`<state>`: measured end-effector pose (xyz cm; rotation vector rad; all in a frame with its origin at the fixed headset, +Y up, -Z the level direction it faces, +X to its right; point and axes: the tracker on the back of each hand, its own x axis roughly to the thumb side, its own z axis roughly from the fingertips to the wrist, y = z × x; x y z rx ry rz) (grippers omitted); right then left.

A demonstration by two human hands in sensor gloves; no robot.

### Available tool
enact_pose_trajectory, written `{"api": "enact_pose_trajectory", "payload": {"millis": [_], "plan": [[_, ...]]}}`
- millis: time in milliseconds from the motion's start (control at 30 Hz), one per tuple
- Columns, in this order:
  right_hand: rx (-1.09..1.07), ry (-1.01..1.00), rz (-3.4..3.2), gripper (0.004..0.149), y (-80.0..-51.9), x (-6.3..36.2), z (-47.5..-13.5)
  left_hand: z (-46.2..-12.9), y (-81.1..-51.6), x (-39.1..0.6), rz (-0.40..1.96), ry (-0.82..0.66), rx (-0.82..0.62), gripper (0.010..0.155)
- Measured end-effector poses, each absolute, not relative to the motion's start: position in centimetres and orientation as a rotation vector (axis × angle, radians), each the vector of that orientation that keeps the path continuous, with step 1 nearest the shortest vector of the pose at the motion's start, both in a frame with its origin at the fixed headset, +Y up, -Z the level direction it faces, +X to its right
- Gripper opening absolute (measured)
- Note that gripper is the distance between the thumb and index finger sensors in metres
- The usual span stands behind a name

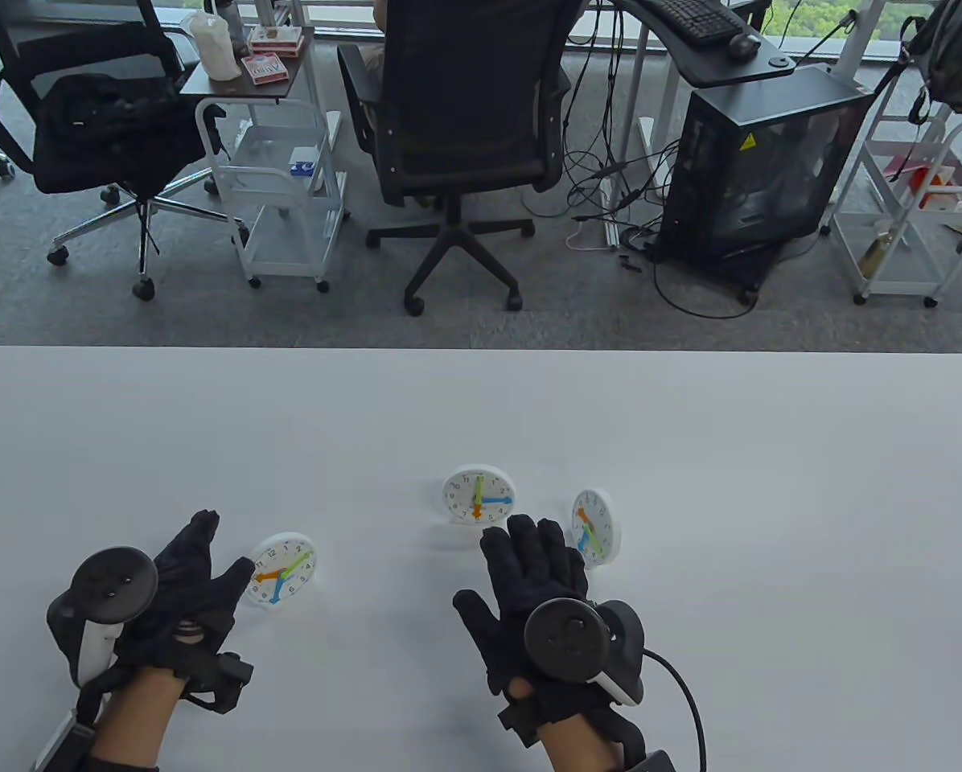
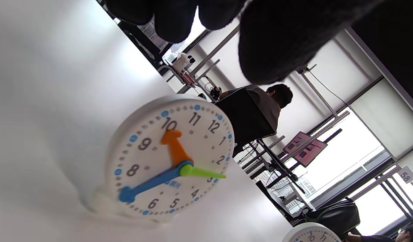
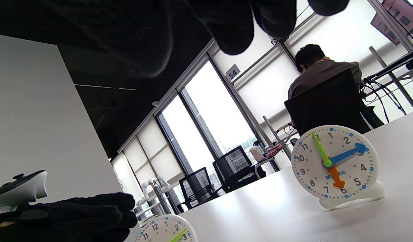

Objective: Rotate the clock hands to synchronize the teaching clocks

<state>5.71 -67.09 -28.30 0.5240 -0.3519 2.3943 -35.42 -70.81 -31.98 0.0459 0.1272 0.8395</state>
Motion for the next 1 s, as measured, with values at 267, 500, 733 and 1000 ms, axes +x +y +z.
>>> {"api": "enact_pose_trajectory", "payload": {"millis": [267, 500, 733, 1000], "plan": [[0.532, -0.324, 2.395, 0.076, -67.1, 5.5, -28.3, -33.4, -73.9, -35.9, 0.827, 0.177, -0.162, 0.086], [0.539, -0.306, 2.390, 0.076, -67.2, 5.3, -28.3, -34.1, -75.6, -35.8, 0.838, 0.184, -0.243, 0.070], [0.547, -0.280, 2.386, 0.077, -67.2, 5.0, -28.3, -34.4, -76.2, -36.0, 0.872, 0.193, -0.259, 0.057], [0.552, -0.259, 2.382, 0.077, -67.2, 4.8, -28.3, -34.4, -76.1, -36.2, 0.972, 0.204, -0.257, 0.049]]}}
